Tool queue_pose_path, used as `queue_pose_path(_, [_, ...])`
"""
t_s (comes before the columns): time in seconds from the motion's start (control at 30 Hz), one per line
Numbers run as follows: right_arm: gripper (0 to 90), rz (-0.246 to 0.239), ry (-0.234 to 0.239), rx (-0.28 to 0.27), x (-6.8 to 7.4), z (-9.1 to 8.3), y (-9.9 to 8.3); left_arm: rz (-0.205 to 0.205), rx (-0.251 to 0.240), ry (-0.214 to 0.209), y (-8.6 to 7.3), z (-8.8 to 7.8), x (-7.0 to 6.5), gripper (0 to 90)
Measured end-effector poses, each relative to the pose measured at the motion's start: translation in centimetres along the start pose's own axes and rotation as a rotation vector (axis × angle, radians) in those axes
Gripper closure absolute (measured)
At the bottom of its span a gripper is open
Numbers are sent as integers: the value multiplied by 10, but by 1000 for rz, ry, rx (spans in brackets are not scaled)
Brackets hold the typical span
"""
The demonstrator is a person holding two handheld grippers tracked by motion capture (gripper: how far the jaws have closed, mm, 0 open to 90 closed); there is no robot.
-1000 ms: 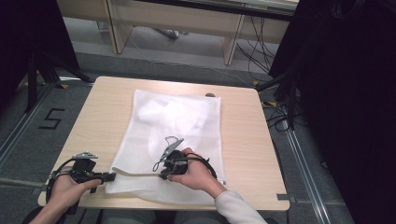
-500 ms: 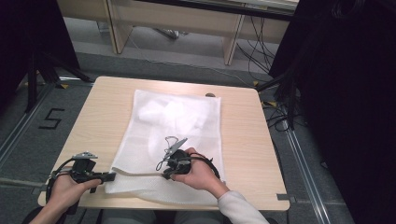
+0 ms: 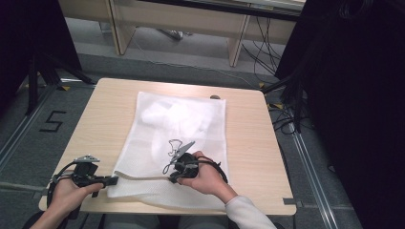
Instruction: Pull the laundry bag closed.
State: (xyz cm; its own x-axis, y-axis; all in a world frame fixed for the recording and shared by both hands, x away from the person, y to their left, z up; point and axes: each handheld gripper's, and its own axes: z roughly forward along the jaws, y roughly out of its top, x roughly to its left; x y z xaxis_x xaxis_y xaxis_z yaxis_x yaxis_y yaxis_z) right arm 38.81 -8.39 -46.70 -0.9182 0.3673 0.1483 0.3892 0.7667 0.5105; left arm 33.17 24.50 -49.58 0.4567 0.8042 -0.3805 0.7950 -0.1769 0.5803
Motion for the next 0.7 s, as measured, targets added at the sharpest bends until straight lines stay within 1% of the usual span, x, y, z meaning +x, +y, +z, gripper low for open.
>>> queue_pose_path(0.1, [825,0,5,-5,-1,0,-2,1,3,0,0,0,0,854])
queue_pose_path(0.2, [825,9,-7,-1,-1,-2,-3,0,2,1,0,0,0,854])
queue_pose_path(0.23, [825,-2,-4,-4,-2,-3,-3,-1,2,-1,0,0,0,854])
queue_pose_path(0.27, [825,5,-2,-5,-2,-3,-4,1,3,1,0,0,0,854])
queue_pose_path(0.37, [825,6,-4,-1,-3,-4,-5,-1,1,1,0,0,0,854])
queue_pose_path(0.4, [825,16,-7,-2,-2,-4,-5,1,3,2,0,0,0,854])
queue_pose_path(0.47, [825,8,-4,-3,-3,-5,-6,2,1,3,0,0,0,854])
queue_pose_path(0.5, [825,27,-8,5,-3,-6,-7,0,-1,3,0,0,0,854])
queue_pose_path(0.6, [825,18,-1,-3,-4,-6,-8,3,3,1,0,0,0,854])
queue_pose_path(0.67, [825,30,-3,2,-4,-7,-9,4,3,3,0,0,0,854])
queue_pose_path(0.7, [825,7,-9,-4,-5,-7,-9,4,4,3,0,0,0,854])
